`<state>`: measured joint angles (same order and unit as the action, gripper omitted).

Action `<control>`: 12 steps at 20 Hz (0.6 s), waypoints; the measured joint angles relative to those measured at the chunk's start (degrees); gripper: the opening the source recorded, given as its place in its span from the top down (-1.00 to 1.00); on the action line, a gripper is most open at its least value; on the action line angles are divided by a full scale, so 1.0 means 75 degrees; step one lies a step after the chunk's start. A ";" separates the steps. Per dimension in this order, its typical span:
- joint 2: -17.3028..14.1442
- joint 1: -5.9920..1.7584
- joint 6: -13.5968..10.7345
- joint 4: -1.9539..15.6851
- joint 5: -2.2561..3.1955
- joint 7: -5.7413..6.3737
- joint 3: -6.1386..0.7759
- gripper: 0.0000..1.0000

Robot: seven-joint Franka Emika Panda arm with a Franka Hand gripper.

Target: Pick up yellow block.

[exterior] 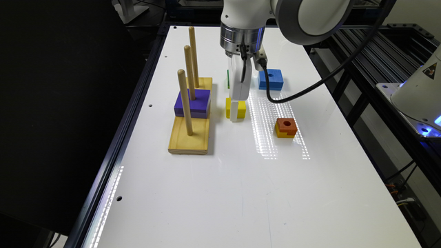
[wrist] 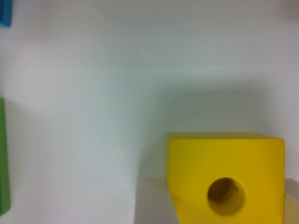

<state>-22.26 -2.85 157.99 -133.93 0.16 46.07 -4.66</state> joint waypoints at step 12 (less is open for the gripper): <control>0.0702 0.0002 -0.0730 -0.0009 0.0000 0.0000 -0.0014 1.00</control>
<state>-16.99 -2.84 152.51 -134.00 0.16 46.07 -4.77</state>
